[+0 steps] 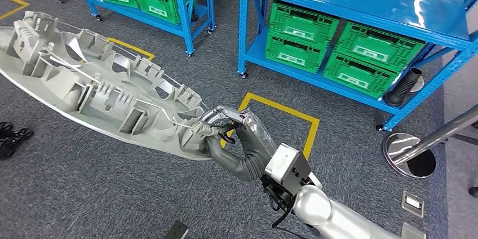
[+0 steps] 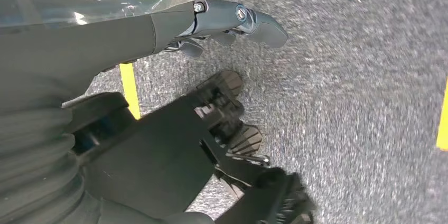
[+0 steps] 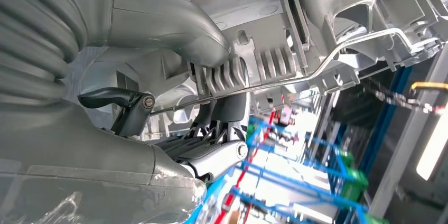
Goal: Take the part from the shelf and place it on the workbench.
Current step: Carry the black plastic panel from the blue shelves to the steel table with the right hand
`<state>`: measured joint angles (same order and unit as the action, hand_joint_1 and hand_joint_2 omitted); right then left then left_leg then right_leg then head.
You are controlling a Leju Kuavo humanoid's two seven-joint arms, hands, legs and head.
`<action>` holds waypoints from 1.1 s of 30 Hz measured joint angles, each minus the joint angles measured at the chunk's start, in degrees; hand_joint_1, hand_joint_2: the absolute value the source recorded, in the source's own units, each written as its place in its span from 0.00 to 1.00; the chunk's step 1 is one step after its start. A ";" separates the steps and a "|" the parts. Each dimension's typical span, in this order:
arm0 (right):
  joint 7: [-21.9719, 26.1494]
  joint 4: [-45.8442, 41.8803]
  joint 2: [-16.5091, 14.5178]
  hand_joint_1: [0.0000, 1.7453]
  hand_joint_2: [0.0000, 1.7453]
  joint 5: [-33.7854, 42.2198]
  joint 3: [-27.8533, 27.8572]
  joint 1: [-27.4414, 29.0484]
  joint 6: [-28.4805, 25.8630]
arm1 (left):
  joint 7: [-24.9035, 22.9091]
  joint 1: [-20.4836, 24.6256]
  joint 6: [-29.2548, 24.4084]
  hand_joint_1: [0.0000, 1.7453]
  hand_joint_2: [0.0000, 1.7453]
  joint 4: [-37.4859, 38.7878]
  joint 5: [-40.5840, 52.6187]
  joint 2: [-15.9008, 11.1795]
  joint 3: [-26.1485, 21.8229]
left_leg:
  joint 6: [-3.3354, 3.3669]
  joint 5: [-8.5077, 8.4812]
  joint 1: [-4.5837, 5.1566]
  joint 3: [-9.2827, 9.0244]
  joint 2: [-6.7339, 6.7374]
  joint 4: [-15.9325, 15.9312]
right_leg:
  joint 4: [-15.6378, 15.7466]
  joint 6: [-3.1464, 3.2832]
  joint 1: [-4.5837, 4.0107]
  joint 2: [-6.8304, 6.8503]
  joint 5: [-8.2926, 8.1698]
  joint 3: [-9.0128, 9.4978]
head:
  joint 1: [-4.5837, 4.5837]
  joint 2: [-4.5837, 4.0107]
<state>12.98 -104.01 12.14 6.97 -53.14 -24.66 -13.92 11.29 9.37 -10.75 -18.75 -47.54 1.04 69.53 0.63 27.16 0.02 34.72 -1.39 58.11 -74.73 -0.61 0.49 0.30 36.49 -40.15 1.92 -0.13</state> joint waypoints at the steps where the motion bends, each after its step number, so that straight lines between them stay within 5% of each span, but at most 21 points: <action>1: -0.07 0.00 0.05 1.00 1.00 0.01 -0.01 0.11 0.07 | 0.03 -0.07 0.00 0.00 1.00 0.01 -0.07 -0.01 0.00 | 0.01 -0.01 0.05 0.02 -0.88 0.09 | -0.26 0.10 -0.01 -0.11 -0.79 -0.26 | 0.02 0.00; 3: -0.22 -0.02 0.15 1.00 1.00 0.02 -0.01 0.18 0.20 | 0.07 -0.12 -0.01 0.00 1.00 0.02 -0.13 -0.01 0.00 | -0.06 0.04 0.09 0.03 -2.63 0.39 | 5.12 0.52 -0.02 -0.91 -4.85 1.99 | 0.05 0.00; 5: -0.31 -0.05 0.21 1.00 1.00 0.02 0.02 0.19 0.32 | 0.10 -0.04 -0.03 0.00 1.00 0.01 -0.12 0.04 -0.02 | -0.37 0.05 -0.07 0.38 -4.23 0.77 | 11.71 1.02 0.13 -3.72 -7.69 4.84 | -0.06 0.00; 7: -0.35 -0.14 0.27 1.00 1.00 0.02 0.04 0.23 0.40 | 0.16 -0.01 -0.08 0.00 1.00 0.00 -0.12 0.10 -0.04 | -1.05 -0.17 -0.46 1.11 -5.62 1.02 | 14.24 1.21 0.07 -5.44 -7.99 5.81 | -0.11 0.00; 10: -0.49 -0.18 0.31 1.00 1.00 0.03 0.06 0.23 0.41 | 0.19 -0.35 -0.07 0.00 1.00 0.03 -0.16 0.02 -0.02 | -2.11 -0.51 -0.59 1.63 -6.93 0.86 | 14.98 1.65 0.07 -3.74 -8.30 6.04 | 0.03 0.00; 12: -0.54 -0.21 0.27 1.00 1.00 0.26 0.11 0.32 0.37 | 0.20 -0.41 -0.07 0.00 1.00 0.08 -0.23 -0.04 -0.01 | -2.80 0.81 -0.23 2.46 -4.10 2.58 | 15.67 2.17 0.48 -2.13 -8.57 6.52 | -0.57 0.00; 14: -0.51 -0.25 0.29 1.00 1.00 0.65 0.24 0.51 0.27 | 0.21 -0.23 -0.08 0.00 1.00 0.10 -0.28 -0.02 0.00 | -3.51 4.07 -0.39 5.19 -0.28 8.58 | 15.89 2.41 0.53 -0.41 -8.57 6.83 | -1.29 0.00; 16: -0.51 -0.25 0.33 1.00 1.00 1.09 0.42 0.86 0.12 | 0.21 -0.22 -0.09 0.00 1.00 0.11 -0.31 -0.05 0.00 | -4.00 6.33 -0.80 8.03 0.72 14.91 | 15.84 2.44 0.52 1.35 -8.43 6.89 | -1.43 0.00; 18: -0.52 -0.25 0.35 1.00 1.00 1.62 0.57 1.41 -0.01 | 0.26 -0.39 -0.13 0.00 1.00 0.13 -0.40 -0.08 0.00 | -4.14 4.57 -1.00 7.15 1.00 13.77 | 15.77 2.28 0.54 2.80 -8.24 6.97 | -1.48 0.00; 21: -0.47 -0.25 0.36 1.00 1.00 2.52 0.94 1.96 -0.05 | 0.52 -0.30 -0.28 0.00 1.00 0.15 -0.55 -0.10 0.00 | -3.44 0.13 -0.57 1.22 3.81 2.86 | 15.72 1.66 0.31 4.46 -7.87 7.24 | -1.51 0.00; 23: -0.32 -0.23 0.38 1.00 1.00 3.37 1.27 2.25 -0.05 | 0.63 -0.25 -0.44 0.00 1.00 0.15 -0.76 -0.07 -0.01 | -2.51 0.03 -0.02 0.13 5.12 0.26 | 15.76 1.02 0.02 5.32 -7.76 7.33 | -1.39 0.00; 25: -0.17 -0.21 0.38 1.00 1.00 4.02 1.60 2.52 -0.07 | 0.64 -0.42 -0.66 0.00 1.00 0.16 -1.01 -0.11 -0.02 | -1.70 -0.12 0.04 0.36 4.16 0.08 | 15.89 0.32 0.03 6.12 -7.59 7.54 | -1.27 0.00; 27: -0.09 -0.15 0.40 1.00 1.00 4.25 1.95 2.69 -0.05 | 0.69 -0.49 -0.78 0.00 1.00 0.17 -1.16 -0.16 -0.03 | -0.98 -0.31 -0.19 0.25 3.12 -0.21 | 14.60 -0.22 0.25 4.66 -6.28 7.18 | -1.10 0.00; 29: 0.05 -0.08 0.50 1.00 1.00 4.38 2.28 2.97 -0.02 | 0.77 -0.38 -0.80 0.00 1.00 0.17 -1.23 -0.15 -0.04 | -0.45 -0.40 -0.30 0.17 2.02 -0.33 | 8.82 -0.32 0.40 1.59 -3.10 4.57 | -0.66 0.00; 31: 0.20 0.07 0.64 1.00 1.00 4.46 2.51 3.39 -0.02 | 0.79 -0.36 -0.81 0.00 1.00 0.17 -1.27 -0.14 -0.04 | -0.21 -0.38 -0.12 0.16 0.63 -0.28 | 1.52 -0.18 0.33 0.20 -0.62 0.79 | -0.33 0.00; 33: 0.24 0.25 0.79 1.00 1.00 4.48 2.67 3.71 -0.07 | 0.81 -0.42 -0.85 0.00 1.00 0.19 -1.28 -0.15 -0.04 | -0.12 -0.31 0.09 0.11 -0.91 -0.11 | 0.51 0.13 0.20 -0.08 -2.13 -0.42 | -0.26 0.00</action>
<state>13.22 -103.76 12.93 11.45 -50.47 -20.95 -13.98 12.10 8.96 -11.60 -18.56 -48.82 0.89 69.48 0.52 26.85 0.11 34.83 -2.30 58.00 -74.23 -0.48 0.69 0.21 34.36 -40.56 1.66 -0.13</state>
